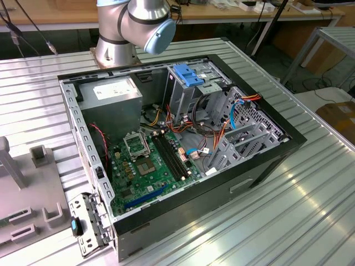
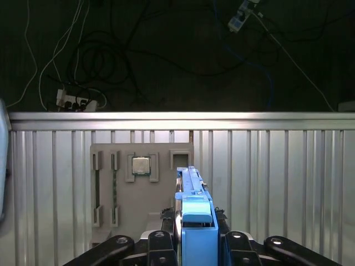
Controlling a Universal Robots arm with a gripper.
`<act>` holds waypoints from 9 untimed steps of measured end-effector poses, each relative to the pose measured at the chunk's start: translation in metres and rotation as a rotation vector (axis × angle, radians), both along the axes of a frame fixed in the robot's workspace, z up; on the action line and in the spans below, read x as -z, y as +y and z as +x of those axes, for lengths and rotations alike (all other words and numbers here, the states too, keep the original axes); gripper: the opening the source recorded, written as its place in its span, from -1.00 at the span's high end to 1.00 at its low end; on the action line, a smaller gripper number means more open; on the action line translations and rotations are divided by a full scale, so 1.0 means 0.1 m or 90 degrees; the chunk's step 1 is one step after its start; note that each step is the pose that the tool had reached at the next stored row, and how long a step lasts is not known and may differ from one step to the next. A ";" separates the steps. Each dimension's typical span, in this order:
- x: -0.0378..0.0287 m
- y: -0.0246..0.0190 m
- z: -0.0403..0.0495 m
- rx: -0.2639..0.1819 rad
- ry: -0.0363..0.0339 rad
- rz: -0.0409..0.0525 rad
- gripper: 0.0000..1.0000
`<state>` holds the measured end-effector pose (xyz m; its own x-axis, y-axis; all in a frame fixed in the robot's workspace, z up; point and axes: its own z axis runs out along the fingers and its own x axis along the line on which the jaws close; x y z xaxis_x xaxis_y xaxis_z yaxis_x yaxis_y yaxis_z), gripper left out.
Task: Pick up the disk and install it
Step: 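Pick up the disk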
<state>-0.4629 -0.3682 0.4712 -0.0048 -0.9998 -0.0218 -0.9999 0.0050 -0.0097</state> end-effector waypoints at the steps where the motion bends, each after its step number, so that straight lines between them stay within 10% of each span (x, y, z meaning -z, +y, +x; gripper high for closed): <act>1: -0.018 0.000 0.000 0.000 -0.0002 0.0001 0.26; 9: -0.135 0.000 0.001 0.000 -0.0001 0.0008 0.26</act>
<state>-0.4628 -0.3682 0.4846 -0.0048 -0.9997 -0.0231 -0.9999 0.0051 -0.0099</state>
